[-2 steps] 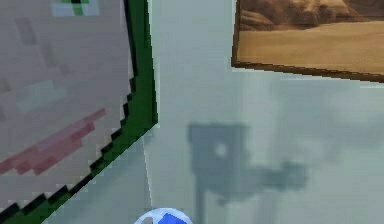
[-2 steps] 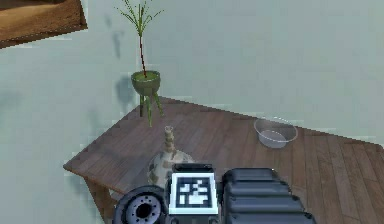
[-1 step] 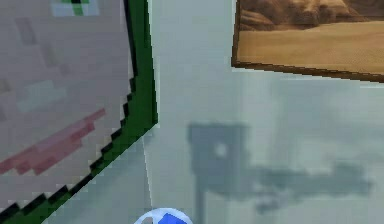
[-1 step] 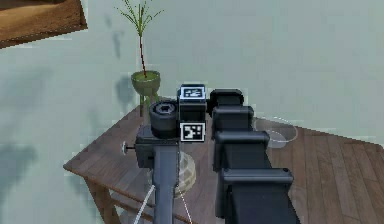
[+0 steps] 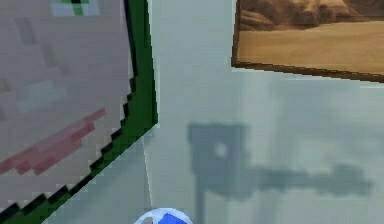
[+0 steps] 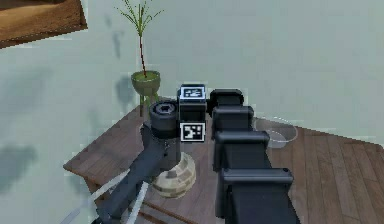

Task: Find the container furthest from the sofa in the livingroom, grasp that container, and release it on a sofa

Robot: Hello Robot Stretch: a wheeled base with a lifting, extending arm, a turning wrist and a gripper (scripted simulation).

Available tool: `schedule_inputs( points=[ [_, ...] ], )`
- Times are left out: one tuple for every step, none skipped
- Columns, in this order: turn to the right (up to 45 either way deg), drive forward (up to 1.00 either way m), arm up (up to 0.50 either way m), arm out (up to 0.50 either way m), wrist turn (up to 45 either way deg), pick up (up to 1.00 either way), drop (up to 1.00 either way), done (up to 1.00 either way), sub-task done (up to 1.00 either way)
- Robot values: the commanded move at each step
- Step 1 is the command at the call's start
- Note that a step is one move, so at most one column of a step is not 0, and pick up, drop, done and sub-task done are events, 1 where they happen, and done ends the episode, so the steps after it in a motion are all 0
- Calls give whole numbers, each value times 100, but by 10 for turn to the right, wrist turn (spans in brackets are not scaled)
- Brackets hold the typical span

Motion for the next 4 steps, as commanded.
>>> schedule_inputs(
  points=[
    [0,0,0,0,450,0,0,0,0],
    [0,0,0,0,450,0,0,0,0],
    [0,0,0,0,330,0,0,0,0],
    [0,0,-28,0,0,0,0,0,0]
  ],
)
